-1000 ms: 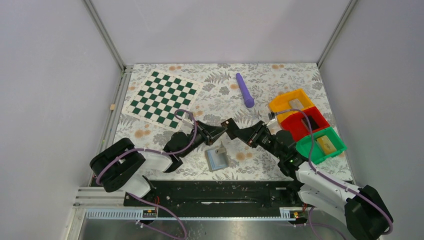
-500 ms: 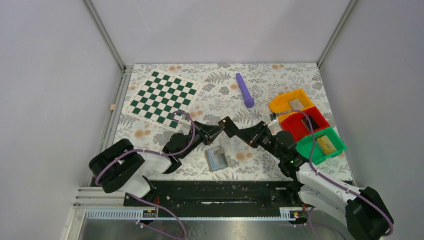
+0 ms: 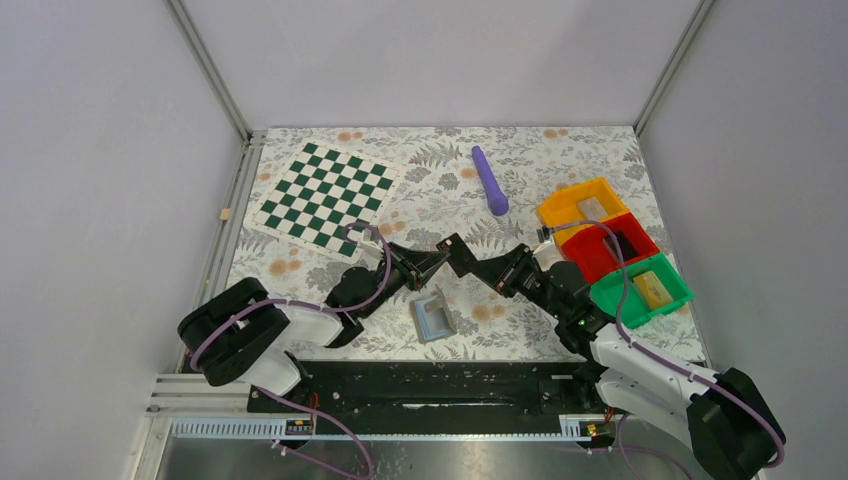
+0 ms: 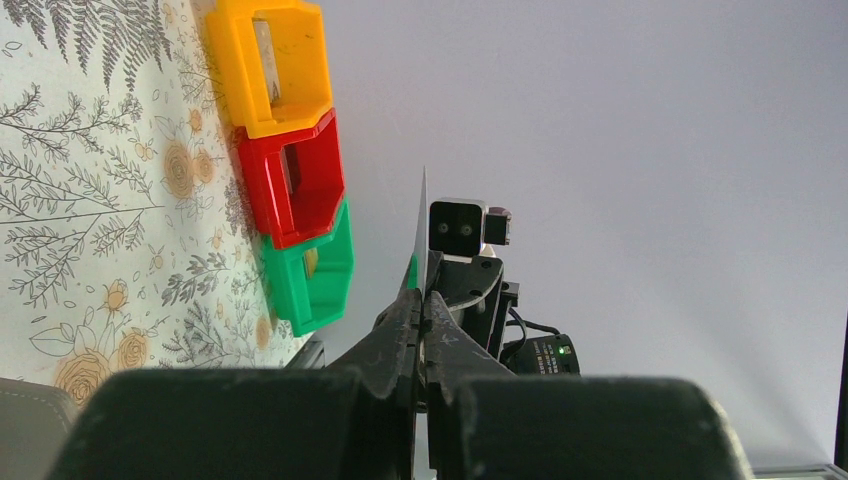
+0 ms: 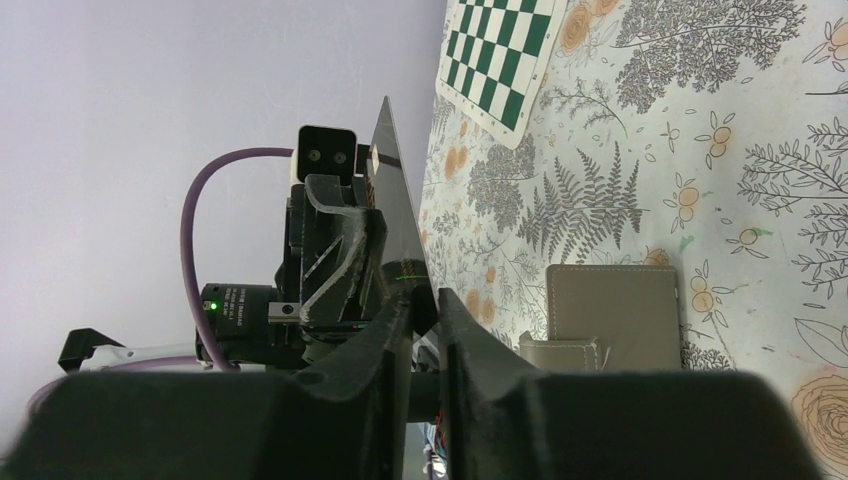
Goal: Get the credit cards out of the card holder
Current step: Place the credit card in the storage box.
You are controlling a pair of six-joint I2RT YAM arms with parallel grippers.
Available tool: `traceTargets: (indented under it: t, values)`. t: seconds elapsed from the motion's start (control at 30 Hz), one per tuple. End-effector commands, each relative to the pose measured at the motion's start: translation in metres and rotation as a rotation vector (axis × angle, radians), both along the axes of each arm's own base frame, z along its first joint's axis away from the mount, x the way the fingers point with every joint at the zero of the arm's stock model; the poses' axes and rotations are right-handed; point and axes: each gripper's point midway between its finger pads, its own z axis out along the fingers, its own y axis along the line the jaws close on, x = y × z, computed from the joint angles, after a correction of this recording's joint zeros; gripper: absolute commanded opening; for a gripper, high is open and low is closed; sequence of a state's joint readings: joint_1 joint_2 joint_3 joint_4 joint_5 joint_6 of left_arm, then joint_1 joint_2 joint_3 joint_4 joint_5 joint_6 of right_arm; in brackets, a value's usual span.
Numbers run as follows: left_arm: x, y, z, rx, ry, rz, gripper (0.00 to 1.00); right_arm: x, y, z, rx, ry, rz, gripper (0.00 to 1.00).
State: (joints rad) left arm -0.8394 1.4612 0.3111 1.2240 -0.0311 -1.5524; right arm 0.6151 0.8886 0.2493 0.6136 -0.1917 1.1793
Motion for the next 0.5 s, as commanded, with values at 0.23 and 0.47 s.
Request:
traceTargets:
  t: [0.23,0.47]
  values:
    - [-0.003,0.002,0.024,-0.087,-0.057,0.007,0.00,0.001,0.004,0.016,0.013,-0.063,0.016,0.06]
    - [-0.009,0.000,0.021,-0.072,-0.070,-0.027,0.28,0.007,-0.009,0.025,-0.045,-0.099,-0.033,0.00]
